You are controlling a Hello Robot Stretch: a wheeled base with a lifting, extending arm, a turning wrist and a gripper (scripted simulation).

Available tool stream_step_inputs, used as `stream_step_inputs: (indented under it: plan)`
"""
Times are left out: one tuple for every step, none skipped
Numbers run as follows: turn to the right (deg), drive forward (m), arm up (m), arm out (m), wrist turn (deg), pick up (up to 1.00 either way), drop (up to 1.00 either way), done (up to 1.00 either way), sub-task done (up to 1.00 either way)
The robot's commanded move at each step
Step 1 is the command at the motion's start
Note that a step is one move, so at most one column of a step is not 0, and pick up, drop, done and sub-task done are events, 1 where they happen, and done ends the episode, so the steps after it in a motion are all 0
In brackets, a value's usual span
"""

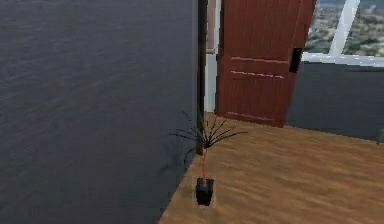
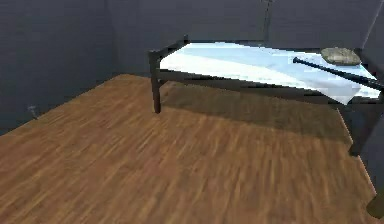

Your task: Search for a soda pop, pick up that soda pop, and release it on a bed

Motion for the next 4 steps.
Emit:
stream_step_inputs:
  plan:
    - [45.0,0.00,0.00,0.00,0.0,0.00,0.00,0.00,0.00]
    - [45.0,0.00,0.00,0.00,0.0,0.00,0.00,0.00,0.00]
    - [30.0,0.00,0.00,0.00,0.0,0.00,0.00,0.00,0.00]
    - [3.0,0.00,0.00,0.00,0.0,0.00,0.00,0.00,0.00]
